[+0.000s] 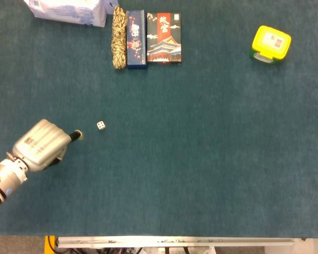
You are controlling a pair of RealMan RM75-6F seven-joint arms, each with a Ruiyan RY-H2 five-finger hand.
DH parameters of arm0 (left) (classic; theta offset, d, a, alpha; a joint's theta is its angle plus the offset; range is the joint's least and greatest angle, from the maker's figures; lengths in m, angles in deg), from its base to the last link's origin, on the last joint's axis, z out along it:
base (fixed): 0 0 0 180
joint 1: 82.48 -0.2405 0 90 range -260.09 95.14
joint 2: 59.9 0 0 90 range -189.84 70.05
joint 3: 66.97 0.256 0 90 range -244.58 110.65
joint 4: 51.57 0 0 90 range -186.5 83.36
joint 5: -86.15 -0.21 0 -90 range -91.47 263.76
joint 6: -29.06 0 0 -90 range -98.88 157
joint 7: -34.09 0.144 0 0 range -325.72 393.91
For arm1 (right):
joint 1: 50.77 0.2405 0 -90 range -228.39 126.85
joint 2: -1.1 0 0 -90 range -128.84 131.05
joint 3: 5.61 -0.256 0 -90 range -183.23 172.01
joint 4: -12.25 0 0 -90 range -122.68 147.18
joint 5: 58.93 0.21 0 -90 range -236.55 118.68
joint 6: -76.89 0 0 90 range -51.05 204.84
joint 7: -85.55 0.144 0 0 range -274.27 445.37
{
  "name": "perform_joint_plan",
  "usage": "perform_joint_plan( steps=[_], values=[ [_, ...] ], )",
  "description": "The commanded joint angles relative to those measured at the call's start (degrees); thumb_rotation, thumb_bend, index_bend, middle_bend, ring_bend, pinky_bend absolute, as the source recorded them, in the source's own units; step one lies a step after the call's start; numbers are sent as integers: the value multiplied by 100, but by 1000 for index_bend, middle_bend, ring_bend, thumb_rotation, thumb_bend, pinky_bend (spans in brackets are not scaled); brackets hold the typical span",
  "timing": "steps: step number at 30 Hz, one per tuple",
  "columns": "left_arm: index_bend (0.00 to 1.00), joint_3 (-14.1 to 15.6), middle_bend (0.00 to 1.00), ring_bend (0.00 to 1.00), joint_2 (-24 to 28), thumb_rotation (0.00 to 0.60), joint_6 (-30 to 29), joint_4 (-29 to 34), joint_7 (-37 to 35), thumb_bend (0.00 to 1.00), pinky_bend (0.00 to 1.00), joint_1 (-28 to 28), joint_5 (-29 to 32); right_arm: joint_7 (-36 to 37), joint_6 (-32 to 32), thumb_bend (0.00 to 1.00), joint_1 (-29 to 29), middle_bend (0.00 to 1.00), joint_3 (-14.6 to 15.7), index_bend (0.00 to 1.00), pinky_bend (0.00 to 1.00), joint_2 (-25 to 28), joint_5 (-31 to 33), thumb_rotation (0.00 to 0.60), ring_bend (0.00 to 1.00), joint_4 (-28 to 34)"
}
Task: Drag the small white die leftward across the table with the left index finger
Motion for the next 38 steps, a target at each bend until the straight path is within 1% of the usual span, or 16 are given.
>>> perform_joint_plan(
  steps=[1,3,7,9,11,13,16,19,24,30,38],
  values=[
    [283,-104,979,795,5,600,-366,-111,147,954,963,-225,68,1,-36,212,-4,404,-7,438,354,22,40,600,242,20],
    [282,-164,895,725,-7,600,-637,-149,219,924,929,-385,108,-9,-66,212,-5,405,-2,438,355,41,68,600,242,43],
    [281,-280,752,665,-44,600,-1199,-240,179,880,901,-695,113,-47,-99,212,-3,404,-1,438,354,55,102,600,242,73],
    [280,-354,671,621,-79,600,-1529,-304,81,859,879,-867,97,-72,-112,212,-1,405,2,438,354,56,109,600,242,83],
    [279,-442,605,576,-129,600,-1872,-372,-48,847,849,-1045,102,-108,-125,212,3,405,6,438,355,49,114,600,242,85],
    [277,-569,568,545,-211,600,-2223,-427,-198,845,823,-1228,169,-144,-153,212,12,405,11,438,354,43,125,600,242,84],
    [277,-727,554,534,-254,600,-2587,-423,-353,845,811,-1447,322,-204,-196,212,23,405,16,438,354,37,155,600,242,87],
    [277,-805,553,533,-260,600,-2800,-441,-277,845,804,-1609,407,-257,-237,212,34,405,18,438,354,33,186,600,242,93],
    [278,-769,552,532,-212,600,-2863,-349,-110,845,790,-1823,529,-309,-271,212,42,405,20,438,354,30,216,600,242,104],
    [279,-803,545,532,-163,600,-3109,-207,-284,845,785,-2130,656,-345,-328,212,54,404,12,438,354,40,276,600,242,106],
    [283,-881,544,532,-240,600,-3265,-395,-493,845,785,-2328,594,-277,-483,212,101,405,-7,438,355,76,387,600,242,65]
  ],
)
